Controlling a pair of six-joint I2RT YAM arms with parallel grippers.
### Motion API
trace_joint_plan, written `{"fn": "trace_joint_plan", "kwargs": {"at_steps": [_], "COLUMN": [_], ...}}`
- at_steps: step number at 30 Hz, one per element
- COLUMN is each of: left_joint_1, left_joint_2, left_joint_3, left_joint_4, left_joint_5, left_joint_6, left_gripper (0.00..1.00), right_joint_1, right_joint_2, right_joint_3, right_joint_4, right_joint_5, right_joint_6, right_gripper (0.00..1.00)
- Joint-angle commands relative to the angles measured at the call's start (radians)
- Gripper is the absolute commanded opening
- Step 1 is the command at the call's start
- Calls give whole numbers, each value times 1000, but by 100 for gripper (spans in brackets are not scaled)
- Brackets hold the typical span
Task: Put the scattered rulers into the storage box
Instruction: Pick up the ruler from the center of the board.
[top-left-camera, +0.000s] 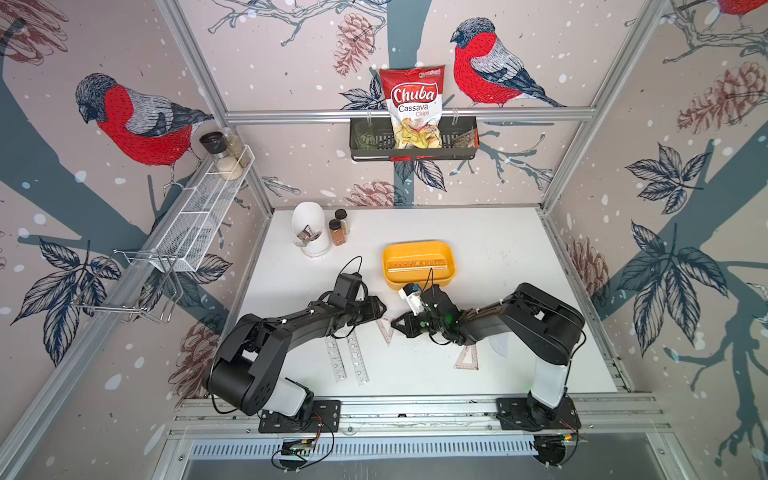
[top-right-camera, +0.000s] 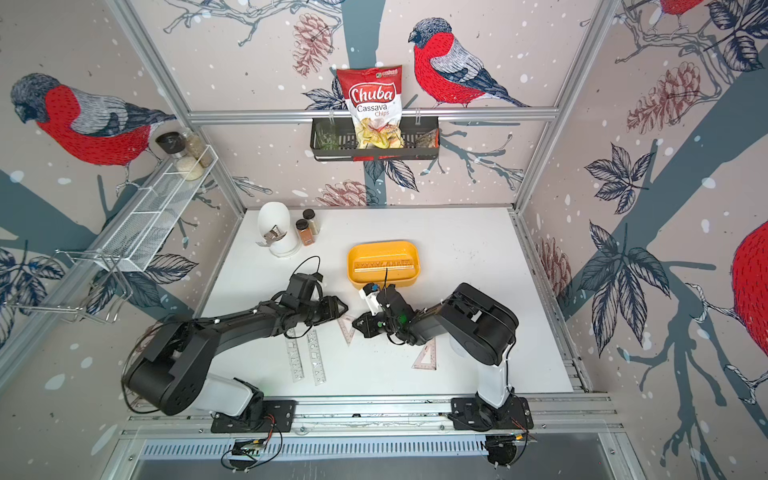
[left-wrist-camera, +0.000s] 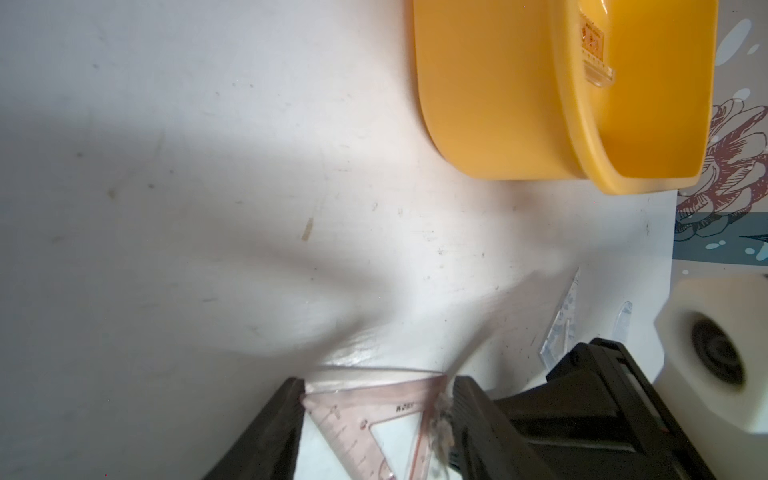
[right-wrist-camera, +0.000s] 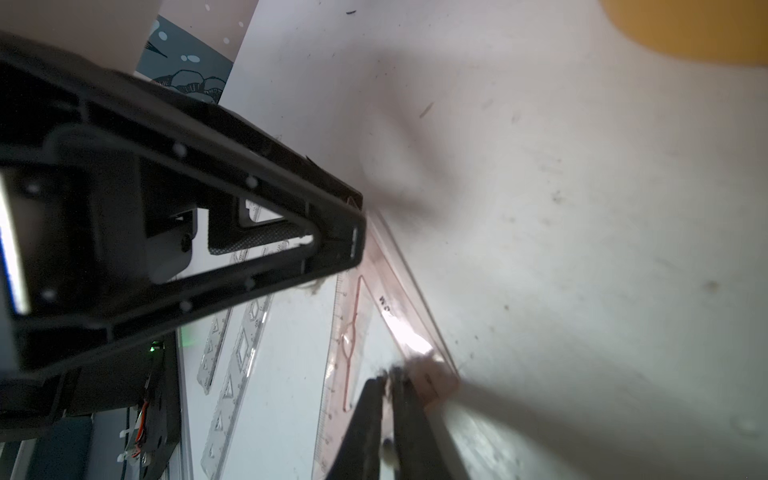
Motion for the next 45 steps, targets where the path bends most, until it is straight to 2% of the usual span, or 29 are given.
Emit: {"fn": "trace_joint_plan", "kwargs": {"at_steps": [1,11,26,31,37,42,45], "left_joint_1": [1,-7,-32,-27,-13,-6,0], "left_joint_2": [17,70,74,52,-3,-35,-46], "left_joint_3": [-12,-17,-15,10,49,94,103], "left_joint_4": [-91,-32,13,1,63,92,116], "left_joint_5": [-12,36,80,123,327,446,485], "left_joint_6": [-5,-11,-11,12,15,23,15], "left_gripper": [58,46,1,0,0,0,0], "right_joint_1": [-5,-18,-48,-106,-203,-214,-214], "right_joint_2": [10,31,23,-75,-131,-149,-159], "right_joint_3": [-12,-14,-24,-28,-16,21,21], "right_joint_4": [-41,-33,-21,-50,-67,-110,-110], "right_joint_5": [11,-6,-47,-124,-307,-409,-439], "right_joint_6": [5,-5,-6,-8,-6,-13,-12], "right_gripper": [14,13,15,24,38,48,51]}}
